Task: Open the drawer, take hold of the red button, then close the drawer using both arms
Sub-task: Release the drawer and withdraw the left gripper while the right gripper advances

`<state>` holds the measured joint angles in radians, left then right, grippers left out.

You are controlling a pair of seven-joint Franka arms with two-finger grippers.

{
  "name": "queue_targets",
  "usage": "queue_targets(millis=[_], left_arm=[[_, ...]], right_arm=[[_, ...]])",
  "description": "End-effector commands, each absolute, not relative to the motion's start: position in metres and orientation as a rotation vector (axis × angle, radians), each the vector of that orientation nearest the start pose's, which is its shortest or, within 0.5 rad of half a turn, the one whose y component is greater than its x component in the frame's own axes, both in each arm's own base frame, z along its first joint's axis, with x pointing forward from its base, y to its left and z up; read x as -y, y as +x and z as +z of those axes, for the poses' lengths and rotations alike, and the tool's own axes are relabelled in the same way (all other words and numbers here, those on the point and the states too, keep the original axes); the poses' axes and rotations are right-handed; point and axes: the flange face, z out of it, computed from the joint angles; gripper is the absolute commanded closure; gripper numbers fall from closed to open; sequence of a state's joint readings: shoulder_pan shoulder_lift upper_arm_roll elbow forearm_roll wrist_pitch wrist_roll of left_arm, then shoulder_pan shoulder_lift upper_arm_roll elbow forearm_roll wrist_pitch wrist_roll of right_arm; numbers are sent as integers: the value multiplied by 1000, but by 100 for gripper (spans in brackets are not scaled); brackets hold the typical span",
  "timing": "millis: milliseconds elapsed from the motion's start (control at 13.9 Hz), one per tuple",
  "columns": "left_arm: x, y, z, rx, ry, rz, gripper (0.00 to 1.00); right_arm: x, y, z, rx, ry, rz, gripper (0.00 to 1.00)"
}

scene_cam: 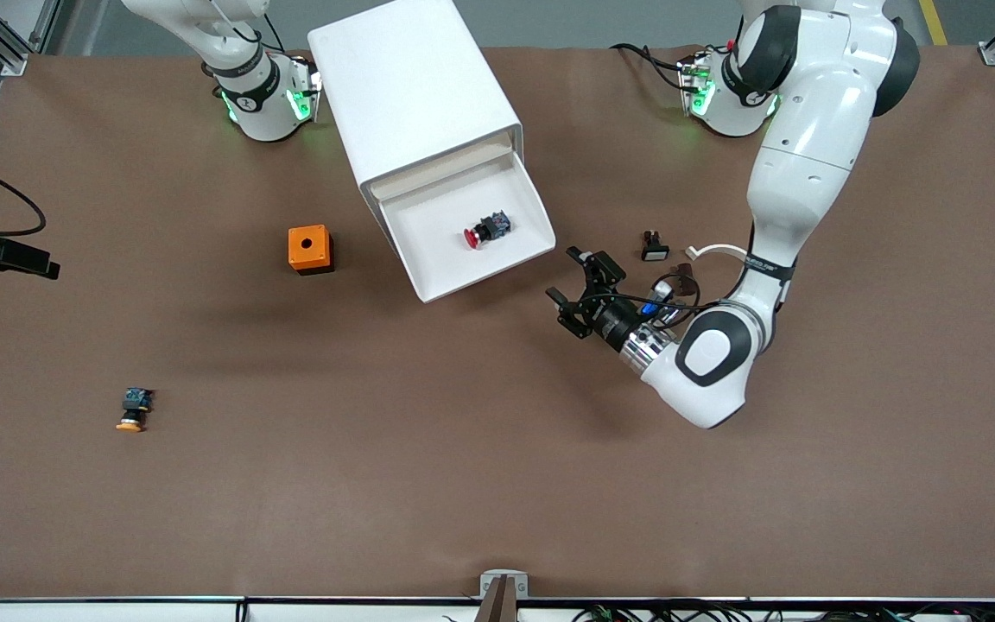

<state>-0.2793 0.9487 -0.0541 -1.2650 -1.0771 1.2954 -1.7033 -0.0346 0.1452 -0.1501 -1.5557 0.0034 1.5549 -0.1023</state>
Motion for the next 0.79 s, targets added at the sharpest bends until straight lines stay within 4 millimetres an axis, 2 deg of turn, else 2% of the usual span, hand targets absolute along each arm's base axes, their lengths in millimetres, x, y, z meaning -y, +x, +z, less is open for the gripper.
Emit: queue_targets(millis=[0, 72, 216, 359, 503, 575, 718], left_arm=[[300, 621, 227, -1592, 1866, -1892, 1], [294, 629, 234, -1509, 1911, -1819, 1], [290, 632, 237, -1351, 2073, -1671, 1], [282, 642, 261, -1188, 2260, -1416, 1], [287, 650, 277, -1080, 2433, -1163, 1], [286, 658, 288, -1079, 2485, -1028, 1], [298, 663, 306, -1062, 2616, -802, 1]], right_arm=[[100, 581, 552, -137, -3124, 234, 0], [99, 581, 552, -144, -3123, 231, 0], [91, 580, 551, -245, -3119, 251, 0], [69, 578, 550, -373, -3115, 292, 0], [54, 577, 550, -452, -3108, 316, 0], [41, 576, 549, -489, -3109, 328, 0], [4, 573, 550, -580, -3108, 341, 0]])
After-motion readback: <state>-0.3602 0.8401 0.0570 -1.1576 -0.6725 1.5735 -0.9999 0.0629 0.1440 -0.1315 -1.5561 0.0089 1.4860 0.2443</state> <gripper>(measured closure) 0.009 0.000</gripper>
